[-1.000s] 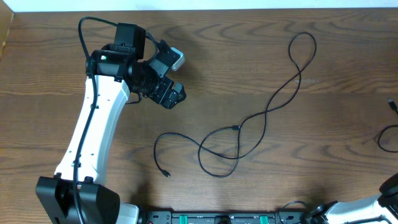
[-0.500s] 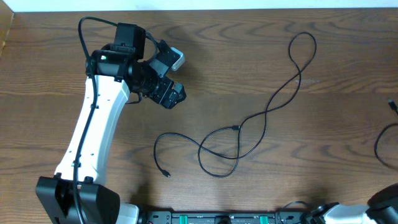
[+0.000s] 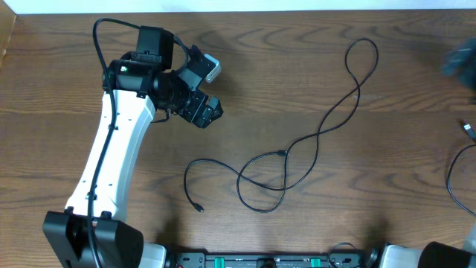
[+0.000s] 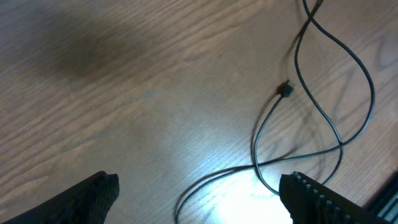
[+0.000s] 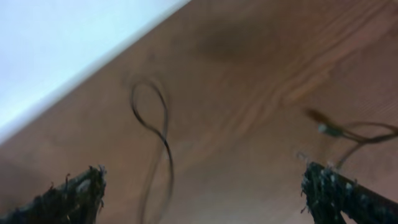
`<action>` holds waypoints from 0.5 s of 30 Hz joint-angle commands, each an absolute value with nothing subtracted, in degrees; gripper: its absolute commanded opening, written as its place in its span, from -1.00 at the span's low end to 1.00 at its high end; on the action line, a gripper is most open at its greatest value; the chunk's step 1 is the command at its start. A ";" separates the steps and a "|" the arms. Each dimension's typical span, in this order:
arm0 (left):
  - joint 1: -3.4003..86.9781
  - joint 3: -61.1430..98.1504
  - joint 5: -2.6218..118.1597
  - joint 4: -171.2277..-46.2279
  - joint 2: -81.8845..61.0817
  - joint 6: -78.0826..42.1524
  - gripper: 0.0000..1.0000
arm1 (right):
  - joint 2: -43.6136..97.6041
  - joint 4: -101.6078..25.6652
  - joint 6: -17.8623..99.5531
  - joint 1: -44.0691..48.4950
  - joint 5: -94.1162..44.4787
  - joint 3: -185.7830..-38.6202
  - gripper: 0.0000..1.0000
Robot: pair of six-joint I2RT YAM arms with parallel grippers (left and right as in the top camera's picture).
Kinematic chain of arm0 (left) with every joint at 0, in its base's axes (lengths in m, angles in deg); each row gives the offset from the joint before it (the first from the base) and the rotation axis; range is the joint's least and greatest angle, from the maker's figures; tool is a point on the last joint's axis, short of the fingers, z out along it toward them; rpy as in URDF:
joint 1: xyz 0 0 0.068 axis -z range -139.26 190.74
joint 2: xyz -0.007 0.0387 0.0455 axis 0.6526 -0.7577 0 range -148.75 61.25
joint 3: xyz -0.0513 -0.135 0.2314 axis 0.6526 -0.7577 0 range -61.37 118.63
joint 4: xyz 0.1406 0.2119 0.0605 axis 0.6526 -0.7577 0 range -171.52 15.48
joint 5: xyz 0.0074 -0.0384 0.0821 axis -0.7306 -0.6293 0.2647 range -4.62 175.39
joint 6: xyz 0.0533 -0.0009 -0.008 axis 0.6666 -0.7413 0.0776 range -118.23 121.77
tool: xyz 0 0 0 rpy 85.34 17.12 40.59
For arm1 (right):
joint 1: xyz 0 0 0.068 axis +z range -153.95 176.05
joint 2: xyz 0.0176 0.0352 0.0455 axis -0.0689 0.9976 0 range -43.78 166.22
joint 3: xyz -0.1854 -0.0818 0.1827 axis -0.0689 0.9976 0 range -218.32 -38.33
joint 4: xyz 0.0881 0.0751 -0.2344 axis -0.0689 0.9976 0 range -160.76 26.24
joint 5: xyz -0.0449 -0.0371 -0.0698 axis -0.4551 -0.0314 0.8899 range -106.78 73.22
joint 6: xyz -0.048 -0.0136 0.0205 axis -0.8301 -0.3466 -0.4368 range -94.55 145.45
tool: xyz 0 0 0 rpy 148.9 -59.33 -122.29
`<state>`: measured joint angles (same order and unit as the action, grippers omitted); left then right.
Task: Untangle cables
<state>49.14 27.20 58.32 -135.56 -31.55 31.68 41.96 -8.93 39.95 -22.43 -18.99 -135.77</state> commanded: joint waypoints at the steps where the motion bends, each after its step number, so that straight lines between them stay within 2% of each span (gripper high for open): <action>1: 48.95 26.96 57.62 -135.91 -31.24 32.19 0.75 | 44.40 -4.13 37.00 -9.40 -4.35 -136.01 0.99; 6: 48.95 26.96 59.58 -136.41 -31.24 32.16 0.75 | 48.43 1.08 41.11 -0.09 -1.49 -135.95 0.99; 10: 48.95 26.96 64.17 -136.30 -31.24 32.19 0.75 | 51.51 3.92 49.87 3.86 -1.25 -133.48 0.99; 15: 48.77 26.96 72.83 -132.32 -31.24 32.16 0.75 | 51.38 0.66 64.52 8.52 -0.85 -125.61 0.98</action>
